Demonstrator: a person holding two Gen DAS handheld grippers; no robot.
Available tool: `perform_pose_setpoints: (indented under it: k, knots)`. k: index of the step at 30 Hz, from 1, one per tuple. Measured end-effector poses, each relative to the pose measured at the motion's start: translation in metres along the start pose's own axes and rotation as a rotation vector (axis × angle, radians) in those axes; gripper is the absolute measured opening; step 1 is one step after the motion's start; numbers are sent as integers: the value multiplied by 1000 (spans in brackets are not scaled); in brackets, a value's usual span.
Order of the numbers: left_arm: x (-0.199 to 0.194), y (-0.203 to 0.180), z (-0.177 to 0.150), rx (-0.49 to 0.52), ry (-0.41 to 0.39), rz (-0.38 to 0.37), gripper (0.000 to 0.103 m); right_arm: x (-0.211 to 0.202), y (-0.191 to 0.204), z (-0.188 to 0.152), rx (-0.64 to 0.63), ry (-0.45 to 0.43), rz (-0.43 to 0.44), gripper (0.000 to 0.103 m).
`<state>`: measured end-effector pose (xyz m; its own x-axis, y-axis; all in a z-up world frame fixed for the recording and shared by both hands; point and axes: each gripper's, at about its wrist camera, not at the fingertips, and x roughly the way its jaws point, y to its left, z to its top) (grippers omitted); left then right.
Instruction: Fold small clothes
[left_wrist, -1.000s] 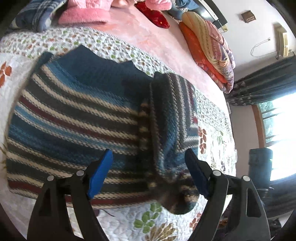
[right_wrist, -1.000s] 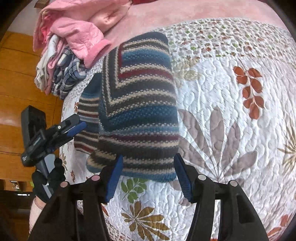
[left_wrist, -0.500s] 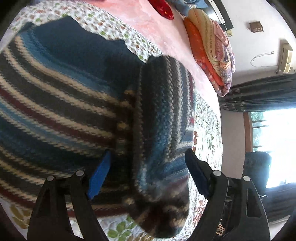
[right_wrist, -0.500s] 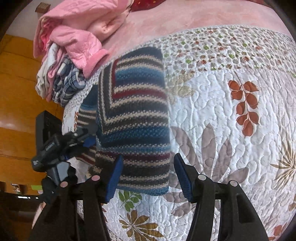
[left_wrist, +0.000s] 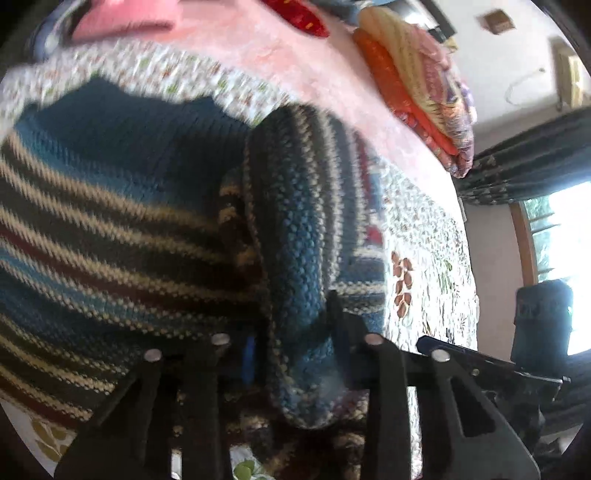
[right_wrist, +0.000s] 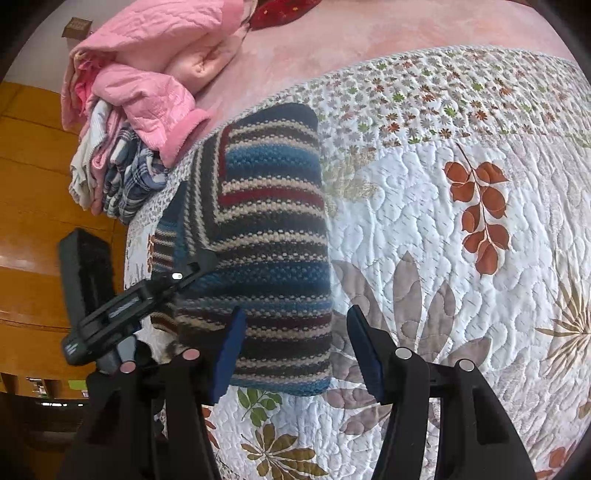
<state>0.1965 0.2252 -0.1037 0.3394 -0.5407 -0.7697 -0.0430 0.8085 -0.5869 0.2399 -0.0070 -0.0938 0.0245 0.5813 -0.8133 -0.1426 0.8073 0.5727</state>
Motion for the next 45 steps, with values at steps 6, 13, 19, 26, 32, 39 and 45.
perform_pose_setpoints:
  k: [6, 13, 19, 26, 32, 39, 45]
  knots:
    - [-21, -9, 3, 27, -39, -27, 25, 6, -1, -1, -3, 15, -7, 58]
    - [-72, 16, 19, 40, -94, 3, 24, 14, 11, -4, -52, 28, -9, 58]
    - [-115, 64, 28, -8, -128, 34, 24, 23, 30, -14, -122, 36, -8, 59]
    - [-148, 114, 36, -62, -170, 45, 24, 47, 62, -37, -193, 43, 68, 59]
    - [-162, 162, 36, -101, -183, 68, 24, 62, 84, -44, -232, 44, 106, 59]
    - [-149, 195, 33, -109, -145, 90, 24, 82, 98, -52, -264, 72, 106, 59]
    - [-128, 207, 29, -100, -86, 123, 27, 101, 108, -52, -268, 100, 74, 59]
